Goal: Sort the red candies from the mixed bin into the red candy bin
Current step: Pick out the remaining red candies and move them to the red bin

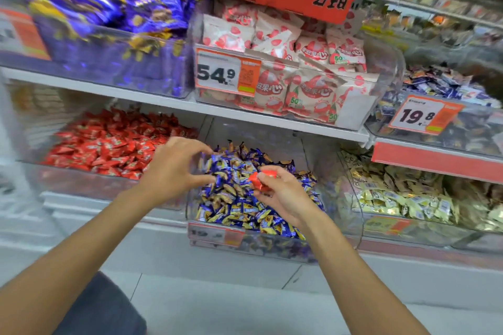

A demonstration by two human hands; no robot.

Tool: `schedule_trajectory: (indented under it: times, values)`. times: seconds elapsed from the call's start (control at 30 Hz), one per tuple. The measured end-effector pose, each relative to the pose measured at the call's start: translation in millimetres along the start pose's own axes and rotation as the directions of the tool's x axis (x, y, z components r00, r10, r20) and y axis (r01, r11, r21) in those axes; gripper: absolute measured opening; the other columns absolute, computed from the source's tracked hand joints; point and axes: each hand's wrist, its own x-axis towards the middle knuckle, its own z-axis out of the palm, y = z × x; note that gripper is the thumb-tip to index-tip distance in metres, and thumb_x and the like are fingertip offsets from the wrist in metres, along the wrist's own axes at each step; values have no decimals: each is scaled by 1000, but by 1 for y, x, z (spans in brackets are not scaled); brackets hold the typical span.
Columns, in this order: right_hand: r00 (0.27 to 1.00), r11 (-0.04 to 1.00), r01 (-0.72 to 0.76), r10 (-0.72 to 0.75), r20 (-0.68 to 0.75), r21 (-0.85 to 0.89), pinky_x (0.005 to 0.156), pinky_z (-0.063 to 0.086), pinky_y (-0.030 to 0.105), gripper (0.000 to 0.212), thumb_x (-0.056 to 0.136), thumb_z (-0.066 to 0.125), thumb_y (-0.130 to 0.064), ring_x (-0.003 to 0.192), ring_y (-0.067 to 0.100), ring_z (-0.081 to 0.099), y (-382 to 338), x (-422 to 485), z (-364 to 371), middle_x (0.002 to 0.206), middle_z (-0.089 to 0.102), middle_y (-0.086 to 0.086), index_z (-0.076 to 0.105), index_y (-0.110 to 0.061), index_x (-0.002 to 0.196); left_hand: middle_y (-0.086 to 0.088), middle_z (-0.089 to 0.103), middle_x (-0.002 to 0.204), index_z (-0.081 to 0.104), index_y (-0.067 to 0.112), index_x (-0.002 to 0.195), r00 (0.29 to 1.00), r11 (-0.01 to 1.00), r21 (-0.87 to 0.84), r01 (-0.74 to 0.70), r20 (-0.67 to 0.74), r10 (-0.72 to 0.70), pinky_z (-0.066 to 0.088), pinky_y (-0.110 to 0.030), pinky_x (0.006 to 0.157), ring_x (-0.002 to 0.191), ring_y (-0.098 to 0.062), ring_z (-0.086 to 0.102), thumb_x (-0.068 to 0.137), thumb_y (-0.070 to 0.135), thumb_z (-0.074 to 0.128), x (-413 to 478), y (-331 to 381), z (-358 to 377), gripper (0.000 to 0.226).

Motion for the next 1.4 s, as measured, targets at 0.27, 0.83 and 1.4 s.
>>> schedule_trajectory:
  times: [0.27, 0.83, 1.4]
  values:
    - [965, 953, 244, -220, 146, -180, 63, 55, 25, 22, 89, 59, 4, 77, 20, 62, -17, 47, 144, 98, 56, 17, 50, -12, 102, 3, 48, 139, 44, 38, 136, 894, 941, 114, 318, 294, -337, 30, -42, 108, 130, -23, 37, 44, 90, 32, -49, -86, -12, 107]
    - [955, 291, 240, -245, 170, -926, 113, 27, 42, 64, 86, 64, -46, 142, 24, 24, 0, 68, -8, 153, 30, 2, 36, -33, 143, 1, 30, 153, 29, 39, 145, 956, 976, -123, 177, 255, -141, 24, -43, 115, 140, -20, 27, 58, 97, 25, 7, -38, 23, 104]
    - [929, 32, 371, -20, 371, -928, 116, 18, 44, 48, 87, 57, -57, 144, 17, 23, 23, 87, -75, 154, 29, -4, 58, -30, 127, 12, 48, 134, 36, 47, 133, 971, 937, -304, 170, 214, -106, 32, -32, 107, 124, -8, 42, 60, 77, 50, 6, -35, 20, 80]
